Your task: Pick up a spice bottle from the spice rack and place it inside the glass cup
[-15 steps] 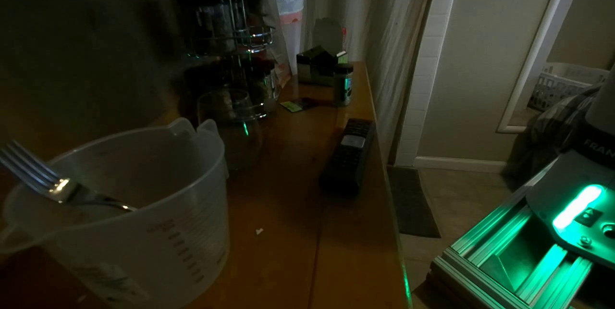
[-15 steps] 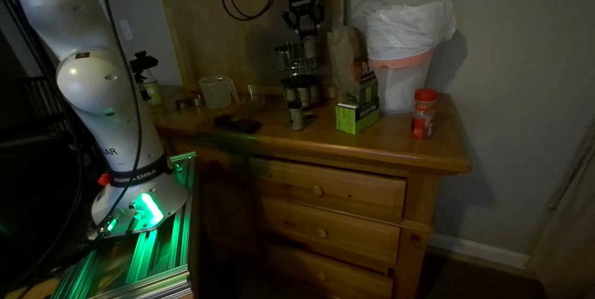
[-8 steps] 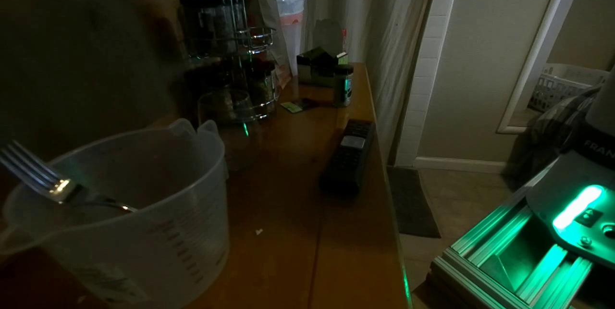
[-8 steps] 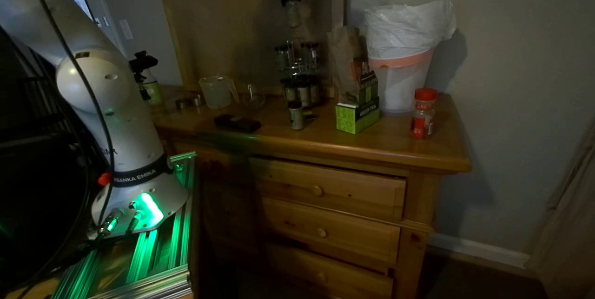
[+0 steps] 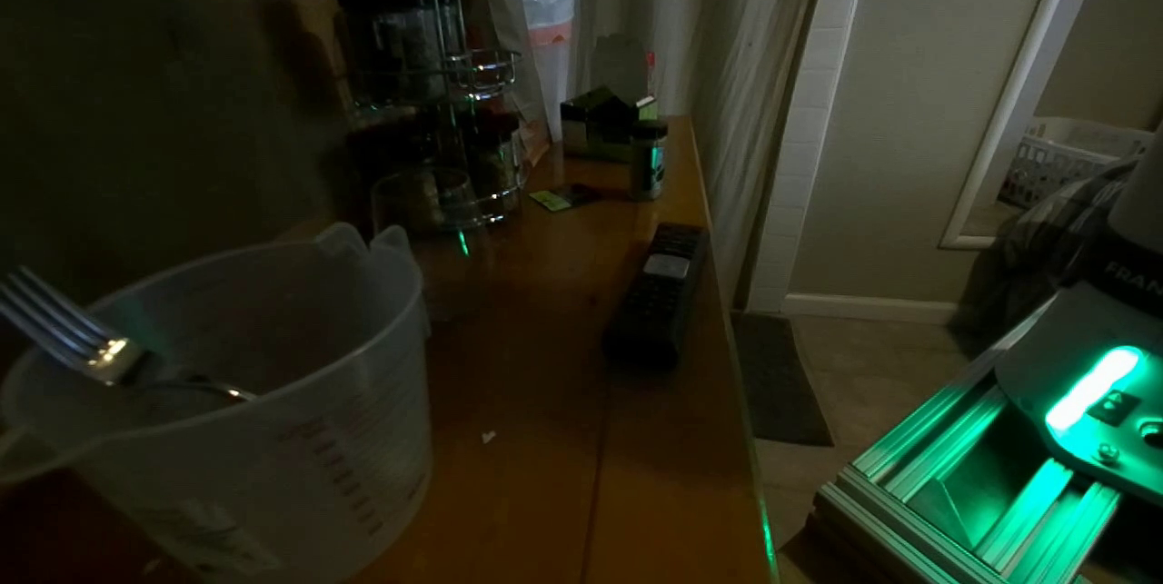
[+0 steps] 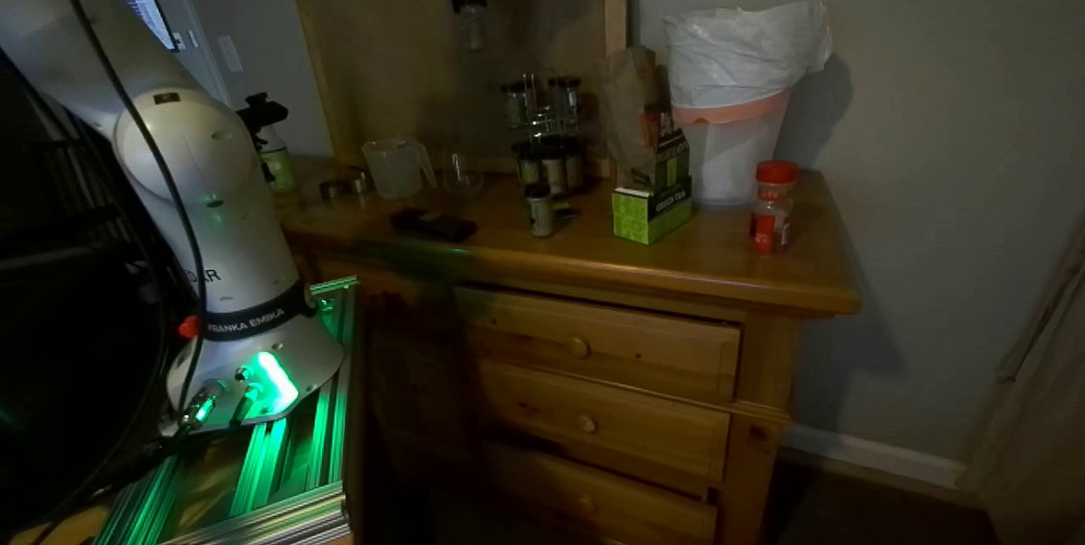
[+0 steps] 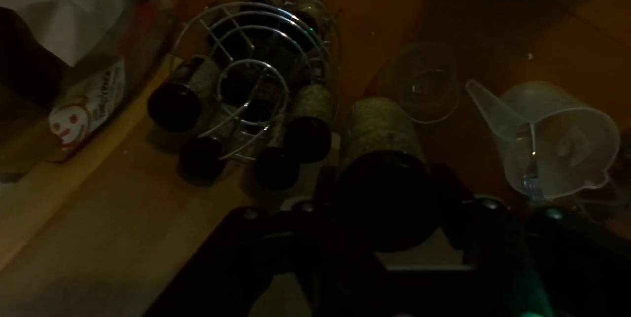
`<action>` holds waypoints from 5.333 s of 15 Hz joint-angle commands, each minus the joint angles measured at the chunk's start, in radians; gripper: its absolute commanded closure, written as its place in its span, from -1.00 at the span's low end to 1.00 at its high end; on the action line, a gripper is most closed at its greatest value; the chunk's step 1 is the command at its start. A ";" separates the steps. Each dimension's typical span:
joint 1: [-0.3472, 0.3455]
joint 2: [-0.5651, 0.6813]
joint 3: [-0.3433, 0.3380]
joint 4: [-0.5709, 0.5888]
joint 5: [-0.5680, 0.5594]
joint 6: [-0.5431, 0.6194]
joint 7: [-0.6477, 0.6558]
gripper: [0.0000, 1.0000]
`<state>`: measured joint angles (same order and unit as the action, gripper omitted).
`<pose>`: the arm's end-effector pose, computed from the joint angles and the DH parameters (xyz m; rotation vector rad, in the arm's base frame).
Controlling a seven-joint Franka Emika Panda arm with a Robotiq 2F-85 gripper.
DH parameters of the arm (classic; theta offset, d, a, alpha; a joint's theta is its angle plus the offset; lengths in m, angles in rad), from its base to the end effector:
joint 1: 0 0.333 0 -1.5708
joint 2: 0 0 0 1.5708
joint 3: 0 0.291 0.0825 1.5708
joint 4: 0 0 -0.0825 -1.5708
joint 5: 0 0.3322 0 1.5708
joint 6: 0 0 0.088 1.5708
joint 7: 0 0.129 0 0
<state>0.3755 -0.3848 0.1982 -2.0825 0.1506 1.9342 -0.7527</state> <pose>0.3437 0.2514 0.5652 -2.4593 -1.8377 -0.3644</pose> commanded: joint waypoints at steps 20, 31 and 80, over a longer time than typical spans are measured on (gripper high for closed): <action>0.144 0.104 0.197 -0.250 0.025 0.330 0.004 0.49; 0.143 0.125 0.091 -0.342 0.126 0.478 -0.155 0.49; 0.079 0.399 0.194 -0.198 -0.115 0.429 -0.031 0.49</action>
<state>0.4755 -0.0049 0.3774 -2.2936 0.0490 2.3412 -0.8047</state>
